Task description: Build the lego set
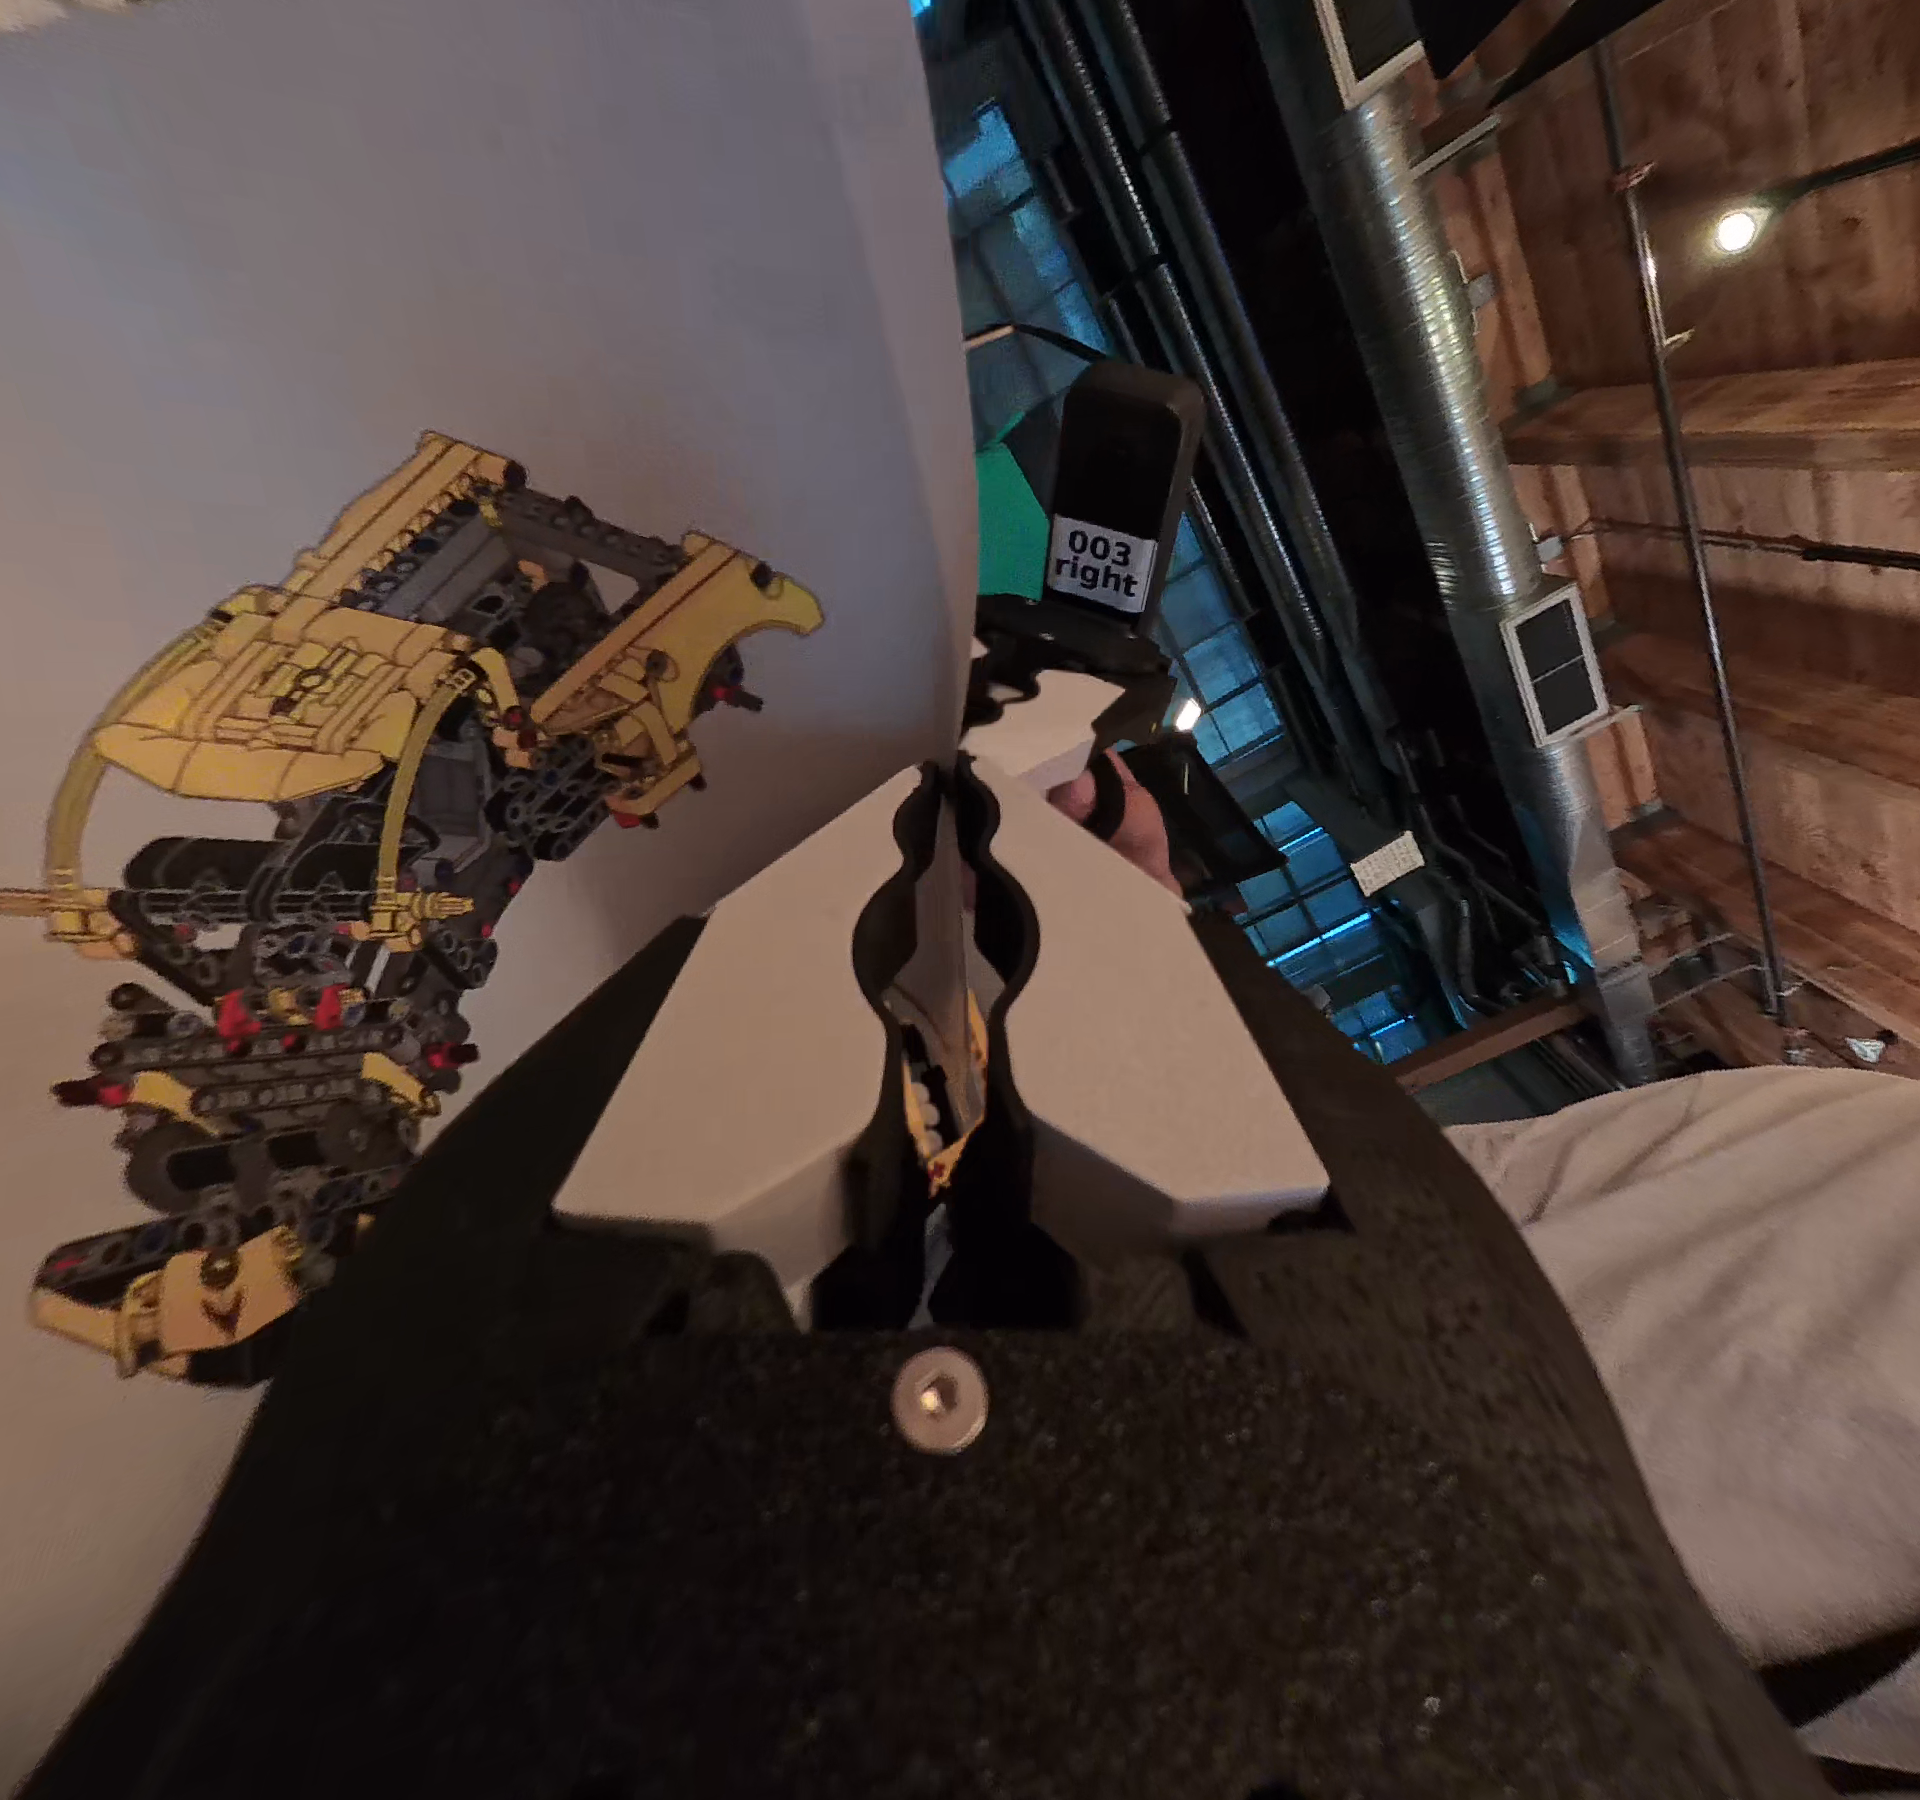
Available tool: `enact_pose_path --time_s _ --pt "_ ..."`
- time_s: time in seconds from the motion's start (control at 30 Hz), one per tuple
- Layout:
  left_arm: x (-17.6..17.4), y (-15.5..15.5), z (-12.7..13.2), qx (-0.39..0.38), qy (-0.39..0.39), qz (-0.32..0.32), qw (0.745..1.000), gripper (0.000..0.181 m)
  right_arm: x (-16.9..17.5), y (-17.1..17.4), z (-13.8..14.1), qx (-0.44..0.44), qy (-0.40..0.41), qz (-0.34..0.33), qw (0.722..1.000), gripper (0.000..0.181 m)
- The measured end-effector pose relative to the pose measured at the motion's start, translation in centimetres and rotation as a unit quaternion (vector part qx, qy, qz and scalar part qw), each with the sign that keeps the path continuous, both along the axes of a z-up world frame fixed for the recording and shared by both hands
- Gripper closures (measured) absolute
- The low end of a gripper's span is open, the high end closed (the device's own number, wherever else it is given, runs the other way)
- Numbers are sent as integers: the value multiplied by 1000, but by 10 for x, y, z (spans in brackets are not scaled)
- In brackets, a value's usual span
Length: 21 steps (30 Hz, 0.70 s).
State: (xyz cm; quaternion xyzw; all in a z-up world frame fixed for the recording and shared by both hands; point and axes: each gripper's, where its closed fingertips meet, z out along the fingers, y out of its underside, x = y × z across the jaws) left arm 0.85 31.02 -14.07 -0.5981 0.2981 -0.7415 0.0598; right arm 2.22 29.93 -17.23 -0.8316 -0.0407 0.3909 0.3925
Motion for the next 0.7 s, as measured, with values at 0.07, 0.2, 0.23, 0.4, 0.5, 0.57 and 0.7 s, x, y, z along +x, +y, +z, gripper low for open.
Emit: enact_pose_path --time_s 0.07,0.2,0.23,0.4,0.5,0.57,0.7 --pt "-1 4 -1 1 4 6 1000 180 11 -1 1 -1 -1 -12 1000 156" --pt "-3 9 -3 -3 8 15 1000 181 47 3 6 21 -67 -90 994 128" --pt "-3 8 -2 -4 8 13 1000 181 53 4 11 34 -88 -107 990 122" --pt "0 2 -2 0 10 6 1000 180 21 2 20 41 -75 -61 994 116" --pt "1 -1 -1 -4 7 -1 1000 180 -23 -1 13 -6 31 21 999 118" --pt "1 -2 -2 -5 9 -3 1000 179 -28 4 4 -4 5 25 1000 123" --pt "-1 -2 2 -10 0 -6 1000 178 -20 6 2 2 -26 13 1000 145"
